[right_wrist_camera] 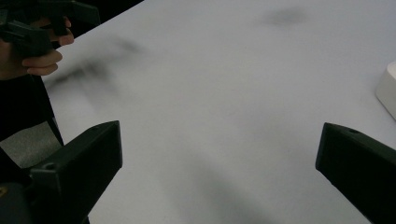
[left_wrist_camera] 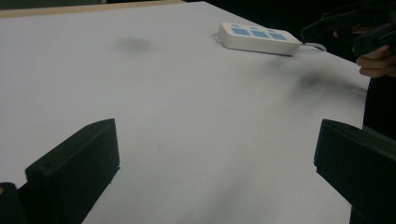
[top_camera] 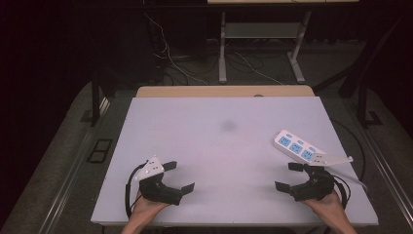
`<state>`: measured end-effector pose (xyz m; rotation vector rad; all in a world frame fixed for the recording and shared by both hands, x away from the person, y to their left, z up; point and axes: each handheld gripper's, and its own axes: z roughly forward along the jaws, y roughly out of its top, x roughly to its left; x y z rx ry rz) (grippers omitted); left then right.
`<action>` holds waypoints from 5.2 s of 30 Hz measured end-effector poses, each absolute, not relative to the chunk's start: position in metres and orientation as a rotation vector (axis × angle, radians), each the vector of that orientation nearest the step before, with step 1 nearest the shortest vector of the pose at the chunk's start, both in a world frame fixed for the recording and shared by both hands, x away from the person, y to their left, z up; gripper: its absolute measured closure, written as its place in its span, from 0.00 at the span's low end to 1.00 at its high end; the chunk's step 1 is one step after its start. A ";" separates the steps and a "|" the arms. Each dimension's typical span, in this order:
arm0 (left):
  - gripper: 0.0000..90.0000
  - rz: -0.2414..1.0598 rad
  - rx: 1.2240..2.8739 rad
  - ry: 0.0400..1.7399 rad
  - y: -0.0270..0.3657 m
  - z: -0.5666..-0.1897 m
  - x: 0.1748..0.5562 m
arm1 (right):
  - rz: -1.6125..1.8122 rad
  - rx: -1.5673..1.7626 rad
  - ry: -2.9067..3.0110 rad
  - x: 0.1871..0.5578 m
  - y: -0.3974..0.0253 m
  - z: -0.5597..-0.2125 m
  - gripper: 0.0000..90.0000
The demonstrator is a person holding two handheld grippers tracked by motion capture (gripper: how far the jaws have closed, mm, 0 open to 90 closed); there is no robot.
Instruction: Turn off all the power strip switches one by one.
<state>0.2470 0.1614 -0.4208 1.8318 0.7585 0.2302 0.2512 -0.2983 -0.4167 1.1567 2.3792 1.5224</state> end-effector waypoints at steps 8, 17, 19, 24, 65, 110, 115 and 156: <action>0.00 0.229 1.834 0.760 0.162 -0.421 0.248 | 1.525 1.161 2.381 0.251 -0.299 -0.417 0.00; 0.00 0.229 1.836 0.764 0.162 -0.422 0.249 | 1.518 1.174 2.390 0.252 -0.299 -0.417 0.01; 0.00 0.229 1.837 0.762 0.162 -0.422 0.248 | 1.517 1.175 2.394 0.252 -0.298 -0.417 0.01; 0.00 0.230 1.842 0.761 0.162 -0.422 0.248 | 1.513 1.172 2.401 0.252 -0.298 -0.418 0.01; 0.00 0.214 1.844 0.776 0.162 -0.425 0.246 | 1.371 1.166 2.497 0.267 -0.308 -0.385 0.01; 0.00 0.212 1.848 0.788 0.161 -0.424 0.249 | 1.187 1.222 2.506 0.303 -0.355 -0.352 0.01; 0.00 0.221 1.857 0.791 0.160 -0.424 0.251 | 1.169 1.222 2.504 0.307 -0.360 -0.348 0.01; 0.00 0.238 1.836 0.757 0.160 -0.423 0.252 | 0.948 1.270 2.478 0.361 -0.390 -0.364 0.01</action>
